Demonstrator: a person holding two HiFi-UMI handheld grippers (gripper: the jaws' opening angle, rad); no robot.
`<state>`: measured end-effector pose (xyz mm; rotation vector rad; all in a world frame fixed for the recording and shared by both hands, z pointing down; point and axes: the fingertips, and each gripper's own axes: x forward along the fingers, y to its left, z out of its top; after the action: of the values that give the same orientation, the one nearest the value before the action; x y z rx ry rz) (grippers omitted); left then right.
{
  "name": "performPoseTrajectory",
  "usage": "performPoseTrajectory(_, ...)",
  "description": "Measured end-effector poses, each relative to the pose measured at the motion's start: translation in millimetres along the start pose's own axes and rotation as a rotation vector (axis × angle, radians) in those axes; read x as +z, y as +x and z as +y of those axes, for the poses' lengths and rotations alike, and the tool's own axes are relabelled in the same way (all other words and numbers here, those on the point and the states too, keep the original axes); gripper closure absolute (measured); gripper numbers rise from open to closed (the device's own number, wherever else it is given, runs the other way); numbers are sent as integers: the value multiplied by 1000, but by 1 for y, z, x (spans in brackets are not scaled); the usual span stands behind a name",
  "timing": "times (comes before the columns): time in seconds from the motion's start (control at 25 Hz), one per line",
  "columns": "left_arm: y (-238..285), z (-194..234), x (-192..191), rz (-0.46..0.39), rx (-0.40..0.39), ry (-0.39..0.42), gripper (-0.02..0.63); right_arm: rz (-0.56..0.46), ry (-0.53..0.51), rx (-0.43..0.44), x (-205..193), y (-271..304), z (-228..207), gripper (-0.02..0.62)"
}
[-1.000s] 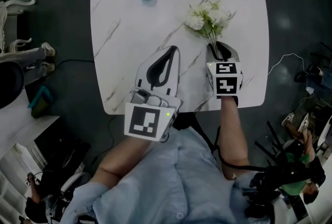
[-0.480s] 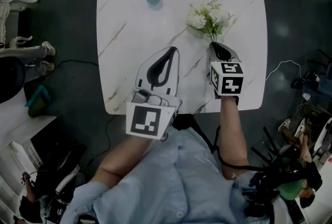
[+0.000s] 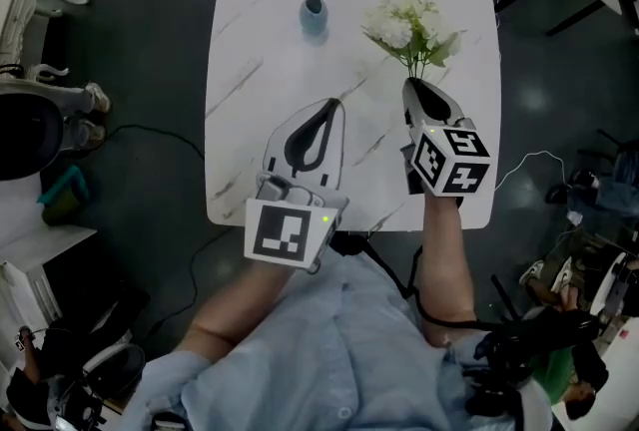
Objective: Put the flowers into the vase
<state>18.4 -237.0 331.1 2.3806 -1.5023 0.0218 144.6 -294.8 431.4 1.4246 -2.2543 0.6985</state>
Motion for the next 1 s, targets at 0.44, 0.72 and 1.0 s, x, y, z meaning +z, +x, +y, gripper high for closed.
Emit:
performPoseTrajectory(0.44, 2, 18, 43, -79, 39, 32, 601, -201, -42, 145, 113, -7, 50, 586)
performPoseTrajectory(0.72, -1, 33, 45, -86, 81, 28, 601, -294, -39, 219, 157, -4, 68, 586)
performPoseTrajectory(1.0, 2, 61, 37, -81, 115, -21, 601, -334, -42, 261, 179, 23, 84, 586)
